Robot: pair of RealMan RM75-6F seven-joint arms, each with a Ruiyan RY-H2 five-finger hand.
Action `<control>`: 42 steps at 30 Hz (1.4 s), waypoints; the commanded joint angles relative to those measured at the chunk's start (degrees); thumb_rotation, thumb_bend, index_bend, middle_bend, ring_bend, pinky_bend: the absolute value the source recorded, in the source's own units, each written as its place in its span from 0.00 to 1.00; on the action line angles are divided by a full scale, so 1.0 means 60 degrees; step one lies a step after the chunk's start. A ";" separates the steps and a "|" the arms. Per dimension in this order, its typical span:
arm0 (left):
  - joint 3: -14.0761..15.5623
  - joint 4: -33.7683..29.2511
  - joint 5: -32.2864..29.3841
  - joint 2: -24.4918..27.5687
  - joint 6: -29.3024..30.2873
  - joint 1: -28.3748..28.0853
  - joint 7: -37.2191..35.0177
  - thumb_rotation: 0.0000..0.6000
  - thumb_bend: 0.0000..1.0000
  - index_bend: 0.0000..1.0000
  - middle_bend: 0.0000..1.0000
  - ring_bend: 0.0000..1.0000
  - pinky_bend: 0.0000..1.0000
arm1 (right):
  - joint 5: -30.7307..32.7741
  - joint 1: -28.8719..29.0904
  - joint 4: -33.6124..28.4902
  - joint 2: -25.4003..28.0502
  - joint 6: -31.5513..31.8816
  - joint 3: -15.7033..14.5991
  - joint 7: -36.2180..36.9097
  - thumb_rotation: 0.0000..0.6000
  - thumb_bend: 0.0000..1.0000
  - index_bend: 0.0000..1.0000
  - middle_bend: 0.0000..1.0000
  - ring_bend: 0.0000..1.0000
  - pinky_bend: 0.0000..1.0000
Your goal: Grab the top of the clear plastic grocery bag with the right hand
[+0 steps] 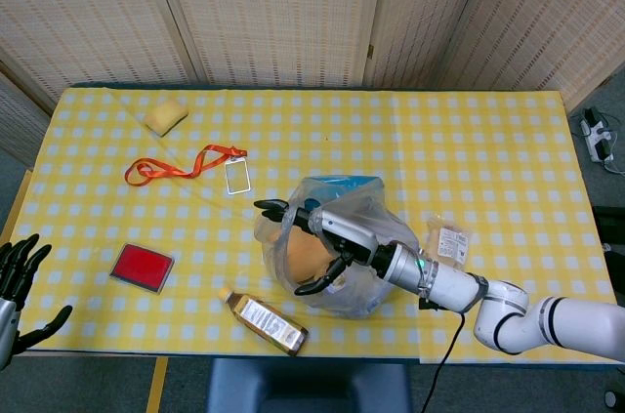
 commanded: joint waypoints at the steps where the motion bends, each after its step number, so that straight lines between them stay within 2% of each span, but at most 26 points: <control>1: -0.0010 0.0005 -0.0015 0.0004 0.0004 0.0002 -0.0018 1.00 0.27 0.00 0.00 0.00 0.00 | 0.0020 0.0128 0.0154 -0.0188 -0.0048 0.0087 0.0054 1.00 0.00 0.00 0.00 0.07 0.00; 10: 0.0001 0.0014 -0.0019 0.0028 -0.0005 0.0011 -0.0065 1.00 0.27 0.00 0.00 0.00 0.00 | 0.0044 0.0356 0.0453 -0.0705 0.0066 0.0252 0.0382 1.00 0.00 0.00 0.00 0.10 0.00; 16: 0.0011 0.0013 0.0003 0.0023 -0.0011 0.0011 -0.0054 1.00 0.27 0.00 0.00 0.00 0.00 | -0.0075 0.0422 0.0956 -0.1187 0.0537 0.0305 0.1428 0.99 0.00 0.00 0.00 0.15 0.00; 21: 0.0008 0.0002 -0.0016 0.0017 -0.0031 0.0011 -0.0038 1.00 0.27 0.00 0.00 0.00 0.00 | -0.0113 0.0507 0.1293 -0.1466 0.0939 0.0416 0.2423 0.99 0.00 0.01 0.05 0.17 0.00; 28: -0.0012 0.0023 -0.0038 0.0019 0.0004 0.0025 -0.0068 1.00 0.27 0.00 0.00 0.00 0.00 | -0.0029 0.0544 0.1645 -0.1687 0.1279 0.0499 0.3148 1.00 0.00 0.15 0.17 0.20 0.01; 32: -0.0019 0.0034 -0.0037 0.0025 0.0010 0.0023 -0.0089 1.00 0.27 0.00 0.00 0.00 0.00 | 0.0161 0.0455 0.1673 -0.1743 0.1495 0.0588 0.3419 1.00 0.00 0.20 0.25 0.23 0.06; 42: -0.0006 0.0031 -0.0016 0.0011 0.0003 0.0027 -0.0065 1.00 0.27 0.00 0.00 0.00 0.00 | 0.1073 0.0033 0.1193 -0.1712 0.1731 0.0989 0.3977 1.00 0.00 0.32 0.43 0.42 0.30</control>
